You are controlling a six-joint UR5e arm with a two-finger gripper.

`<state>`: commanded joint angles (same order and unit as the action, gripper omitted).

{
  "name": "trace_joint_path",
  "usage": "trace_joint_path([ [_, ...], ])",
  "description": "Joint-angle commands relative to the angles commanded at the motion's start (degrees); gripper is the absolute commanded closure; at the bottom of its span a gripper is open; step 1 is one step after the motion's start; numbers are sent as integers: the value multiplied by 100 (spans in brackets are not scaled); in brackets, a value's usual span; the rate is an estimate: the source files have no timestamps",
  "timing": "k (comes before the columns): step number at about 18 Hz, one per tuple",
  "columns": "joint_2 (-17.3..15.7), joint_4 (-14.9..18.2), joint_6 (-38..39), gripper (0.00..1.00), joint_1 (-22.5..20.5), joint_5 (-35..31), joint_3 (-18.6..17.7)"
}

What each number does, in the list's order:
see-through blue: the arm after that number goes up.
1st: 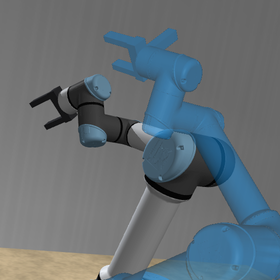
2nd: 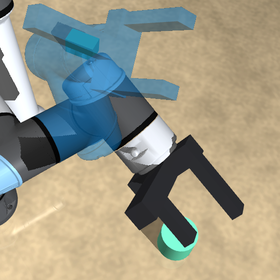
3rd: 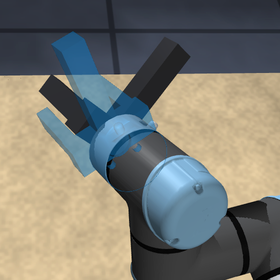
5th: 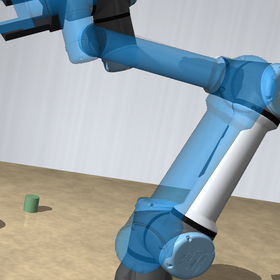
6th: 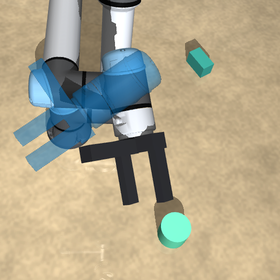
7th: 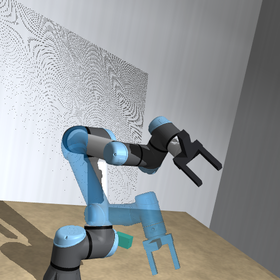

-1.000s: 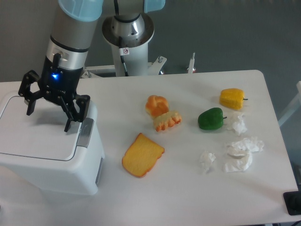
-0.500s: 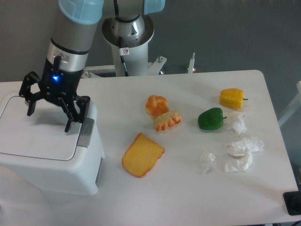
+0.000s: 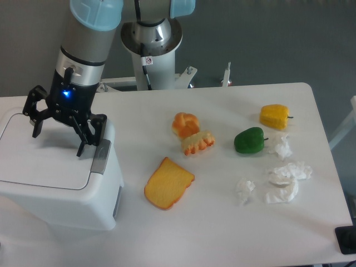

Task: Close the trash can

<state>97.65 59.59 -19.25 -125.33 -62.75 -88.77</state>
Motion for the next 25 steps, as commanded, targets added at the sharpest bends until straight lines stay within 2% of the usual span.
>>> trace_joint_path([
  [11,-35,-9,-44,0,-343,-17,255],
  [18,-140,-18,-87,0,-940,79,308],
  [22,-220,9,-894,0,-1283,27,299],
  [25,-246,9,-1579,0,-1450,-315,299],
])
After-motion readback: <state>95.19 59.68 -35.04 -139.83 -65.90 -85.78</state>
